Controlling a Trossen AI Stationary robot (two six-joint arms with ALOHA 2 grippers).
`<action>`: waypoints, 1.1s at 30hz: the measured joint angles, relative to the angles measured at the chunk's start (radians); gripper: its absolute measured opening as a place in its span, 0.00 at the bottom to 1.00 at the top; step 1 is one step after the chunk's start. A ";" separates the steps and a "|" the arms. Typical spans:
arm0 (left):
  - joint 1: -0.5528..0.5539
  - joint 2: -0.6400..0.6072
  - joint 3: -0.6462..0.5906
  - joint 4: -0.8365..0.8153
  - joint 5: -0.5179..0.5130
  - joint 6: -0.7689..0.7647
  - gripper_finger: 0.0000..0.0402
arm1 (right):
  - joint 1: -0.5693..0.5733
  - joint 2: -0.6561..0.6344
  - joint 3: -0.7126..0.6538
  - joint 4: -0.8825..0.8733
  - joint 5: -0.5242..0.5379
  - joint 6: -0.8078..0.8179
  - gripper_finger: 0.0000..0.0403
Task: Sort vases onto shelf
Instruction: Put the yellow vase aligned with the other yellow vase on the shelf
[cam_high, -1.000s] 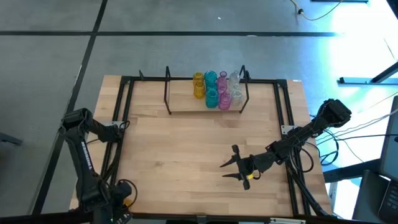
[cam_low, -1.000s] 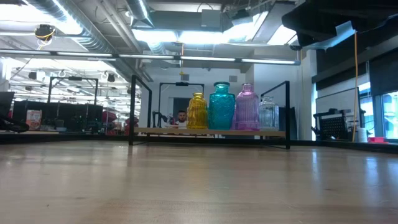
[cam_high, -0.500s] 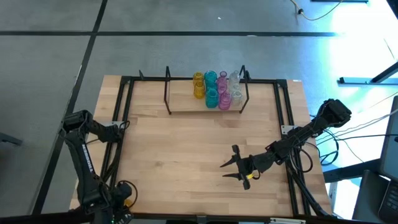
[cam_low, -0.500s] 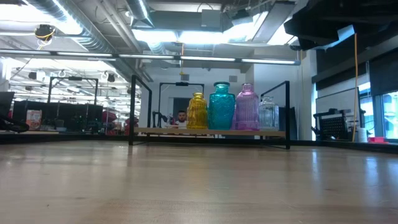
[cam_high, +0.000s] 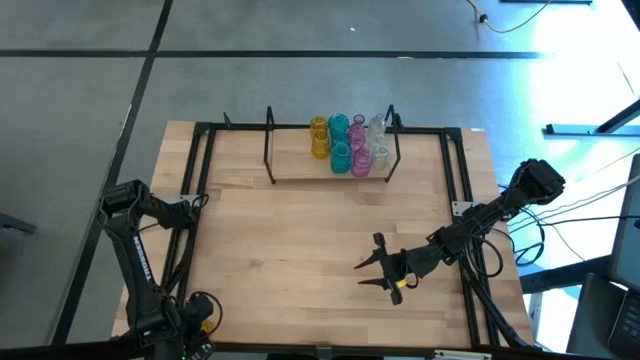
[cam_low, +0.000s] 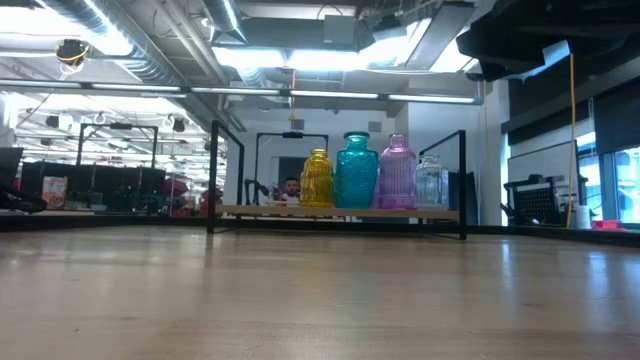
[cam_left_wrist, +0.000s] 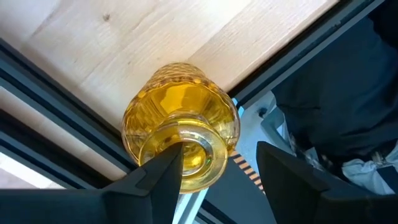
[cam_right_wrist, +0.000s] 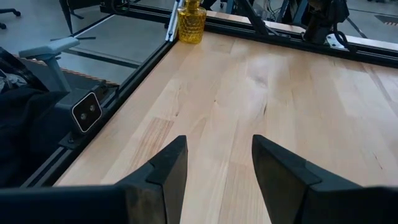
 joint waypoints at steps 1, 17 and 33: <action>0.000 0.000 0.000 -0.002 -0.005 0.001 0.49 | 0.000 0.000 0.000 0.000 0.000 0.000 0.41; 0.020 -0.003 -0.071 0.042 0.070 0.124 0.22 | 0.000 0.000 0.000 0.000 0.000 0.000 0.41; 0.150 -0.008 -0.054 -0.102 0.138 0.405 0.14 | 0.000 0.001 0.000 0.000 0.003 -0.001 0.41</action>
